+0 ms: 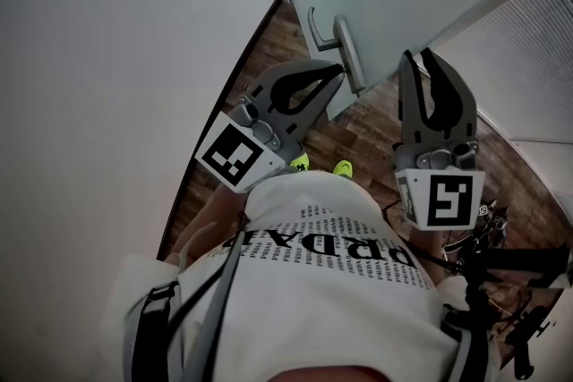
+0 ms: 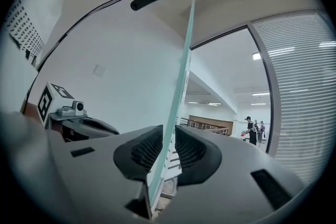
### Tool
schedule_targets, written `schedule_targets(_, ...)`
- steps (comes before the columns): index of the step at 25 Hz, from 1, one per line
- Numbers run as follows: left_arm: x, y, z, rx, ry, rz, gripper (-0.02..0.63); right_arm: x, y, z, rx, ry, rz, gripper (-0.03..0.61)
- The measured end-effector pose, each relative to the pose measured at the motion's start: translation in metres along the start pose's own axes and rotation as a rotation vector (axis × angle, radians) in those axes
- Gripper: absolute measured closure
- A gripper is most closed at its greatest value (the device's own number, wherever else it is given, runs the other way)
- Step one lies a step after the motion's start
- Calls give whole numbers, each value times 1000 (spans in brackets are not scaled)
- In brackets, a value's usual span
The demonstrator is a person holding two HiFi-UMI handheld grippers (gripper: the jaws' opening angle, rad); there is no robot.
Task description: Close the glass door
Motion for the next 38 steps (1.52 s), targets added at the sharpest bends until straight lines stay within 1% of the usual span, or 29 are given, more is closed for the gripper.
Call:
schedule_targets(13, 14, -3, -4, -20, 54, 30, 615, 1, 4, -23, -15, 54, 50, 543)
schedule_targets(16, 16, -5, -3, -15, 63, 33, 615, 5, 3, -23, -21, 45, 54, 543)
schedule_targets(20, 15, -6, -2, -3, 51, 21, 615, 10, -1, -16, -30, 22, 47, 541)
schedule_targets(24, 12, -6, -3, -10, 45, 5, 615, 13, -3, -5, -31, -10, 54, 538)
schedule_targets(28, 14, -6, 2, -5, 51, 10, 615, 15, -6, -1, -39, 3, 61, 538)
schedule_targets(32, 14, -11, 3, 28, 49, 20, 615, 14, -12, -1, -36, 4, 45, 537)
schedule_targets(36, 13, -15, 2, 34, 43, 10, 615, 11, -13, -1, -34, 7, 41, 537)
schedule_targets(38, 13, -14, 1, 38, 49, 19, 615, 9, -13, -1, -34, 4, 40, 535)
Point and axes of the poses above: the fingertips, and each gripper's own axes: x forward along the fingers, z to its left, y out of its underside, the point moved 3 cm from there along -x, backward along the fingers, and after that the axes turned 8 degrees about -x, right-handed, at the moved point
